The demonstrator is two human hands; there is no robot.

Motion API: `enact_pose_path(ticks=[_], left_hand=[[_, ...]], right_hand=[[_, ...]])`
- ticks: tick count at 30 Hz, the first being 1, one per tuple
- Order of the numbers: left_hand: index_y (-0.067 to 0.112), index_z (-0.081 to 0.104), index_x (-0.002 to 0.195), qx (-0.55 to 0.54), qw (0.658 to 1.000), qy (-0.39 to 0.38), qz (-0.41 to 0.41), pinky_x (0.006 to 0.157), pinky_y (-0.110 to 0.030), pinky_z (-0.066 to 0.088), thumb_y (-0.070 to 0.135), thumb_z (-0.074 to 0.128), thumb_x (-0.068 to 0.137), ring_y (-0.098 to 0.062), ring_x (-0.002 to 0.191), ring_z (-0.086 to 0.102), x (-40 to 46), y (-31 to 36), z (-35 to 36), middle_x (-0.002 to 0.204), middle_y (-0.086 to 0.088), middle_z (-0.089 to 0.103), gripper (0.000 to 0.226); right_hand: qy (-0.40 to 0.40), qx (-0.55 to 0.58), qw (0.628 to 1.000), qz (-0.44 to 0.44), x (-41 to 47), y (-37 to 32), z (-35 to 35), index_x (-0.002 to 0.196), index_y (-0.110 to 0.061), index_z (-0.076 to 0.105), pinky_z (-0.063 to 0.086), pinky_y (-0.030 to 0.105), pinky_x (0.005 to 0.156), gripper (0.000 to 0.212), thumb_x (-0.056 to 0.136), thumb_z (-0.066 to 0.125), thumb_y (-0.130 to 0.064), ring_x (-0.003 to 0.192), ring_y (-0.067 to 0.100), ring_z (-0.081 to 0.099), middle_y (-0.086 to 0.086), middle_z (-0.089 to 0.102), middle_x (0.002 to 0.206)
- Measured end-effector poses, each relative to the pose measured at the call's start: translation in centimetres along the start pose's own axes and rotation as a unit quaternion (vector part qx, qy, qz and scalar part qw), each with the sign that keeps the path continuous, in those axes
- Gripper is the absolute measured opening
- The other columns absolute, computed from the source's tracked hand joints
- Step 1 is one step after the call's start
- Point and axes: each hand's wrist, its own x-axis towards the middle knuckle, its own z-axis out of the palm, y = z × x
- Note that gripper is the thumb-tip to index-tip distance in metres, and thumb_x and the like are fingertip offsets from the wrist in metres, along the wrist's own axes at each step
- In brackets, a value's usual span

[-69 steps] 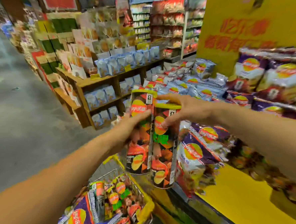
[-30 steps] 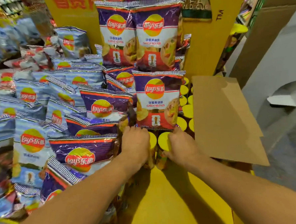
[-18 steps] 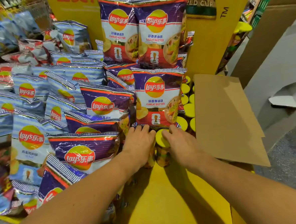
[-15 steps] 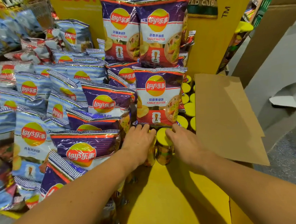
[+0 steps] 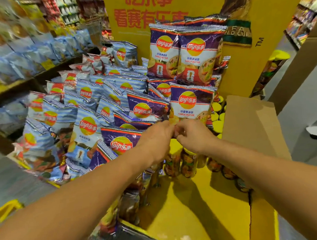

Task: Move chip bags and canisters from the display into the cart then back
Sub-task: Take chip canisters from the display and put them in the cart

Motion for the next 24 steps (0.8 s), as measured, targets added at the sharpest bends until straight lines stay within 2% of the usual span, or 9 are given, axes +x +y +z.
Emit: enact_pose_path(ticks=[2,4,6,10,12,17,21,22,24], left_hand=[[0.013,0.056,0.115,-0.023,0.999,0.037,-0.022,0.083,-0.043,0.048,0.004,0.056,0.083,-0.03,0.108,0.053,-2.0,-0.2,-2.2,0.114,-0.008,0.053,0.033],[0.013,0.059,0.111,-0.034,0.996,0.07,-0.037,0.088,-0.046,0.047,0.008,0.055,0.083,-0.03,0.109,0.052,-3.6,-1.1,-4.0,0.112,-0.007,0.055,0.029],[0.013,0.06,0.11,-0.041,0.993,0.088,-0.064,0.091,-0.044,0.046,0.008,0.051,0.084,-0.03,0.111,0.051,-6.0,-2.3,-5.8,0.114,-0.007,0.057,0.028],[0.013,0.06,0.109,-0.035,0.986,0.111,-0.116,0.087,-0.038,0.043,0.011,0.046,0.09,-0.029,0.108,0.053,-11.3,-5.1,-8.0,0.113,-0.008,0.057,0.023],[0.013,0.061,0.107,-0.04,0.982,0.111,-0.145,0.084,-0.034,0.04,0.012,0.047,0.091,-0.029,0.106,0.053,-14.5,-6.7,-8.4,0.112,-0.008,0.058,0.021],[0.014,0.062,0.105,-0.048,0.975,0.071,-0.204,0.088,-0.037,0.043,0.013,0.047,0.091,-0.028,0.106,0.053,-23.1,-10.7,-8.5,0.109,-0.008,0.06,0.021],[0.011,0.062,0.102,-0.06,0.964,0.027,-0.258,0.087,-0.039,0.046,0.015,0.045,0.09,-0.033,0.103,0.056,-30.7,-14.3,-8.5,0.108,-0.013,0.062,0.021],[0.011,0.062,0.1,-0.061,0.96,0.02,-0.271,0.087,-0.04,0.047,0.02,0.042,0.088,-0.034,0.103,0.057,-32.3,-14.7,-8.6,0.108,-0.014,0.063,0.025],[0.011,0.062,0.1,-0.063,0.954,0.005,-0.293,0.087,-0.04,0.047,0.025,0.037,0.083,-0.034,0.102,0.057,-35.8,-16.1,-8.4,0.108,-0.015,0.064,0.033]], right_hand=[[0.006,0.02,1.0,-0.018,0.0,-2.3,-0.7,0.07,-0.027,0.058,0.048,0.034,0.067,0.015,0.081,0.058,-0.016,0.076,0.023,0.057,-0.003,0.063,0.076],[0.003,0.042,0.998,-0.036,0.0,-4.4,-1.5,0.078,-0.023,0.065,0.047,0.032,0.066,0.011,0.085,0.059,-0.016,0.073,0.022,0.057,0.001,0.066,0.079],[-0.004,0.055,0.996,-0.064,-0.3,-7.0,-2.0,0.085,-0.015,0.069,0.044,0.028,0.064,0.01,0.086,0.06,-0.011,0.074,0.019,0.057,0.003,0.068,0.084],[-0.038,0.072,0.989,-0.12,-0.6,-12.6,-0.9,0.082,-0.016,0.068,0.043,0.028,0.072,0.009,0.084,0.062,-0.01,0.075,0.018,0.056,0.004,0.069,0.085],[-0.073,0.072,0.984,-0.147,-1.0,-15.5,0.7,0.082,-0.016,0.07,0.047,0.029,0.071,0.008,0.082,0.063,-0.011,0.073,0.016,0.058,0.003,0.071,0.082],[-0.178,0.055,0.962,-0.198,-3.3,-22.6,5.4,0.073,-0.017,0.066,0.044,0.03,0.067,0.015,0.087,0.064,-0.014,0.063,0.013,0.052,-0.001,0.063,0.071],[-0.236,0.028,0.947,-0.215,-5.3,-28.0,10.2,0.082,-0.006,0.068,0.05,0.037,0.068,0.018,0.089,0.062,-0.021,0.064,0.016,0.053,0.012,0.066,0.075],[-0.242,0.02,0.944,-0.224,-5.7,-28.9,11.1,0.082,-0.005,0.068,0.049,0.037,0.068,0.018,0.09,0.062,-0.021,0.064,0.015,0.052,0.014,0.067,0.077],[-0.264,0.004,0.936,-0.235,-6.5,-31.0,13.2,0.078,-0.009,0.068,0.045,0.031,0.062,0.016,0.09,0.063,-0.019,0.063,0.013,0.053,0.007,0.065,0.07]])
